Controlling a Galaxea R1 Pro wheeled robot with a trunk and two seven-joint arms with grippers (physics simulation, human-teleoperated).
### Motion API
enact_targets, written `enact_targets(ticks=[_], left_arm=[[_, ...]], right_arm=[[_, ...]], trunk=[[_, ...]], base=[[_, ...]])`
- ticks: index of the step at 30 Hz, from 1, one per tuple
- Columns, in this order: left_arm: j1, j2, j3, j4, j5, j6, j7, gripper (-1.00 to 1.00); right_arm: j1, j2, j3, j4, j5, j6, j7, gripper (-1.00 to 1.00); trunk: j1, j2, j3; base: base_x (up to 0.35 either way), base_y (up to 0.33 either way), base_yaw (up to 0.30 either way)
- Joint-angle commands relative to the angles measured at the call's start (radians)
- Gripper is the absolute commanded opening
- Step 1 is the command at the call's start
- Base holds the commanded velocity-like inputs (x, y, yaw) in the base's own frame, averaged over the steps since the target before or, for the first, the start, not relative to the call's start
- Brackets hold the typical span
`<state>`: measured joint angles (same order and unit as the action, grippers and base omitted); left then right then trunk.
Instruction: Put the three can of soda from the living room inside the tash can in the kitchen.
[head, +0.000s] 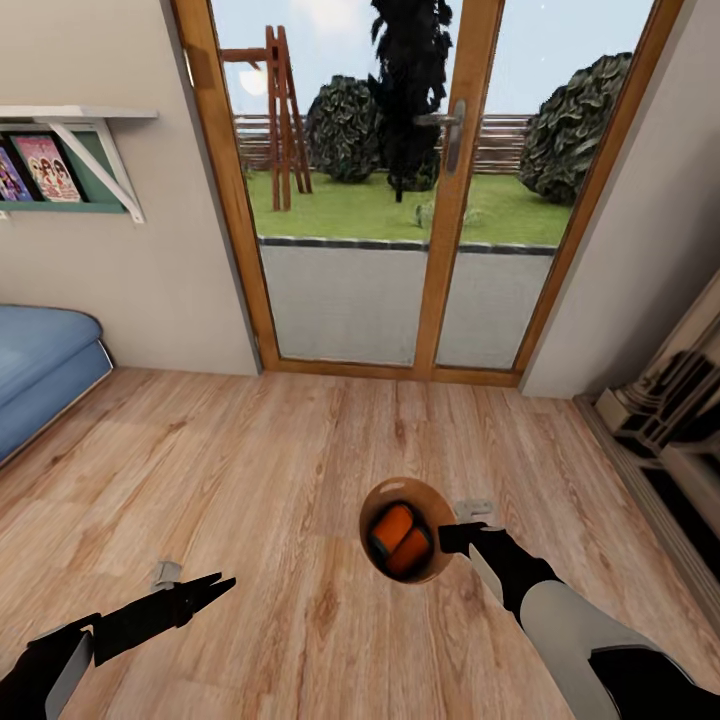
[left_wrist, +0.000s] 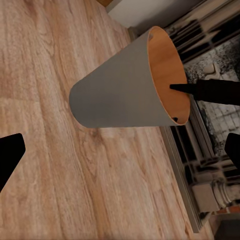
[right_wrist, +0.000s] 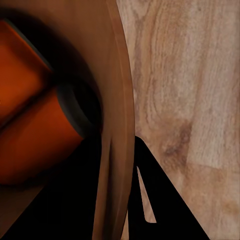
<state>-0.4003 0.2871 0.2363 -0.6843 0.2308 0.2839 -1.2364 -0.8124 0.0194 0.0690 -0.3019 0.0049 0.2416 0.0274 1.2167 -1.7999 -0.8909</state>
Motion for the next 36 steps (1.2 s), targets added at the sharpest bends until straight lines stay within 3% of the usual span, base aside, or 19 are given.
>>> enact_targets(ticks=[1, 15, 34, 36], left_arm=[[0.000, 0.000, 0.000, 0.000, 0.000, 0.000, 0.000, 1.00], [0.000, 0.000, -0.026, 0.000, -0.001, 0.000, 0.000, 1.00], [0.000, 0.000, -0.028, 0.000, -0.001, 0.000, 0.000, 1.00], [0.000, 0.000, -0.028, 0.000, -0.001, 0.000, 0.000, 1.00]], right_arm=[[-0.001, 0.000, -0.005, -0.002, -0.006, -0.001, 0.005, -1.00], [-0.001, 0.000, -0.005, -0.002, -0.006, -0.002, 0.005, -1.00], [-0.001, 0.001, -0.004, -0.002, -0.006, -0.005, 0.005, -1.00], [-0.001, 0.000, -0.004, -0.002, -0.006, -0.039, 0.005, -1.00]], trunk=[[0.000, 0.000, 0.000], [0.000, 0.000, -0.011], [0.000, 0.000, -0.042], [0.000, 0.000, -0.045]], base=[[0.000, 0.000, 0.000], [0.000, 0.000, 0.000], [0.000, 0.000, 0.000], [0.000, 0.000, 0.000]])
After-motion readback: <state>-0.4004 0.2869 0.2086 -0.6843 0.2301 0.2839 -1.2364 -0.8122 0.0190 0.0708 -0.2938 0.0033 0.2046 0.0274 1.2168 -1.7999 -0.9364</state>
